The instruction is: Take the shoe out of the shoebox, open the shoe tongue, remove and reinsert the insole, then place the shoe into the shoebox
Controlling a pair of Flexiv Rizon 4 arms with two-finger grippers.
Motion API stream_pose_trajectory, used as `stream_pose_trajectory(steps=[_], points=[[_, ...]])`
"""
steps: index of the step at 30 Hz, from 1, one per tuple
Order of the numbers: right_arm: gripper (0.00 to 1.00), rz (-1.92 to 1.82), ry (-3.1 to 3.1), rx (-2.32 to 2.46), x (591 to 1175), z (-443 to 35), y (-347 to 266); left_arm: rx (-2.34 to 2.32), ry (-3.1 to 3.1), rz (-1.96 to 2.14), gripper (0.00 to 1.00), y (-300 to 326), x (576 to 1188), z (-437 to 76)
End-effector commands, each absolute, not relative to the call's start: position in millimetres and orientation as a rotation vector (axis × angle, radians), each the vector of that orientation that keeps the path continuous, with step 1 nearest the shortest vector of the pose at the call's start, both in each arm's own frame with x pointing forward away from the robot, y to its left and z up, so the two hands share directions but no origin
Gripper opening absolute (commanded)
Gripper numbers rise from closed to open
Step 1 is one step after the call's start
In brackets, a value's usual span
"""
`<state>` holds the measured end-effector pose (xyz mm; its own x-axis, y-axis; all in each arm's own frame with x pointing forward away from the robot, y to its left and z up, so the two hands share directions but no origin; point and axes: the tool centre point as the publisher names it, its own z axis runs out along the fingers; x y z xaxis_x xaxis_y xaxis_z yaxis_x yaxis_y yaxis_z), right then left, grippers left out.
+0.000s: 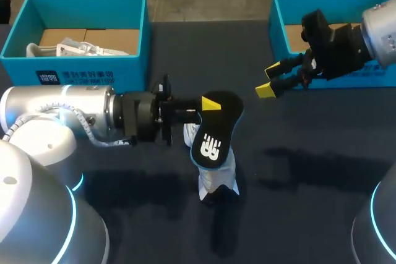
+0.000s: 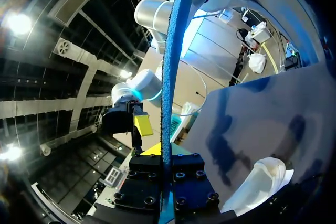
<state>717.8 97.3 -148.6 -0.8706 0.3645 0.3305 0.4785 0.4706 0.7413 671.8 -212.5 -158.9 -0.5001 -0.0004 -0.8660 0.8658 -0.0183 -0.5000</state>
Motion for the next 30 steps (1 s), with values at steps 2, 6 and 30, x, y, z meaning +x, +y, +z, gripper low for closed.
stream_pose_trajectory(steps=[2,6,30], points=[[1.00,-1.357,-2.585,-0.745,720.6,-149.8,100.1,0.922,1.570,-1.598,0.00,-212.6,670.2,-159.3],[1.00,-1.357,-2.585,-0.745,720.6,-149.8,100.1,0.922,1.570,-1.598,0.00,-212.6,670.2,-159.3],[1.00,-1.321,-2.707,-0.675,731.7,-211.4,88.8,0.922,1.570,-1.598,0.00,-212.6,670.2,-159.3]])
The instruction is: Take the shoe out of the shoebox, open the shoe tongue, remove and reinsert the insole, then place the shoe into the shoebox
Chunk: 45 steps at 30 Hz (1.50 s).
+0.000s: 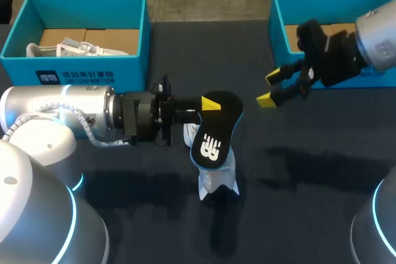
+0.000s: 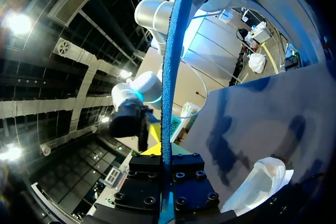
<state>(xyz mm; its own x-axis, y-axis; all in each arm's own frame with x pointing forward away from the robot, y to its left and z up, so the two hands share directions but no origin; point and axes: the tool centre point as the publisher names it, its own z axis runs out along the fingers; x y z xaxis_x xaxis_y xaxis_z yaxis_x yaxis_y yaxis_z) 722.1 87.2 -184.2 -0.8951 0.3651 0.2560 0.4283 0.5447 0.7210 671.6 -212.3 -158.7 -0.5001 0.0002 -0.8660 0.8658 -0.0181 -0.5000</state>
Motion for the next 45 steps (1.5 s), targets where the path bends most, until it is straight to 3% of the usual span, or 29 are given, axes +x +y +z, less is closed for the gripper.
stream_pose_trajectory(steps=[1,17,36,45], points=[[1.00,-1.314,-2.723,-0.681,733.3,-216.8,86.6,0.922,1.570,-1.598,0.00,-212.6,670.2,-159.3],[1.00,-1.100,-2.927,-0.671,740.7,-258.4,71.7,0.817,1.627,-1.775,0.00,-191.5,650.0,-186.9],[1.00,-1.047,-2.970,-0.641,739.1,-258.6,71.5,0.727,1.699,-1.878,0.00,-185.3,629.5,-226.1],[1.00,-0.878,-3.139,-0.543,724.3,-296.5,70.2,0.660,1.698,-1.913,0.00,-186.0,631.1,-237.9]])
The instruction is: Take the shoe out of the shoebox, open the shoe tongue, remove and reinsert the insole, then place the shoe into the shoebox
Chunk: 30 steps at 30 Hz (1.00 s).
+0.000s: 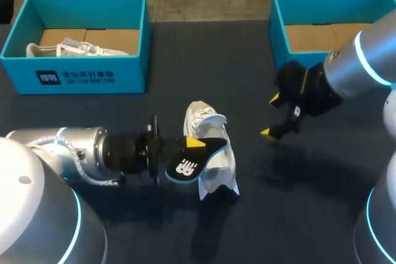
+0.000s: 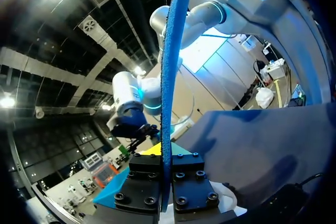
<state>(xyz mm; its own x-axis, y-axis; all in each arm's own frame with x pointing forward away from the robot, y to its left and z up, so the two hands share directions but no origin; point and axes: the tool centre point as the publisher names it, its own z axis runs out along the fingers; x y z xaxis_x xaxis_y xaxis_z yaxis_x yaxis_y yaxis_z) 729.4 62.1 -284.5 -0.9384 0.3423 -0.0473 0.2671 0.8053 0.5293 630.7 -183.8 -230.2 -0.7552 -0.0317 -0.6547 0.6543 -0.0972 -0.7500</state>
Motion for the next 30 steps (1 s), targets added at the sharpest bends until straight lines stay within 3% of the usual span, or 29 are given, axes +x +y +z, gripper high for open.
stream_pose_trajectory(steps=[1,30], points=[[1.00,0.782,2.832,0.468,722.2,-299.7,69.8,0.654,1.698,-1.911,0.00,-185.9,632.4,-239.3],[1.00,0.832,2.845,0.054,684.3,-317.0,100.6,0.581,1.747,-1.926,0.00,-200.7,647.9,-266.4]])
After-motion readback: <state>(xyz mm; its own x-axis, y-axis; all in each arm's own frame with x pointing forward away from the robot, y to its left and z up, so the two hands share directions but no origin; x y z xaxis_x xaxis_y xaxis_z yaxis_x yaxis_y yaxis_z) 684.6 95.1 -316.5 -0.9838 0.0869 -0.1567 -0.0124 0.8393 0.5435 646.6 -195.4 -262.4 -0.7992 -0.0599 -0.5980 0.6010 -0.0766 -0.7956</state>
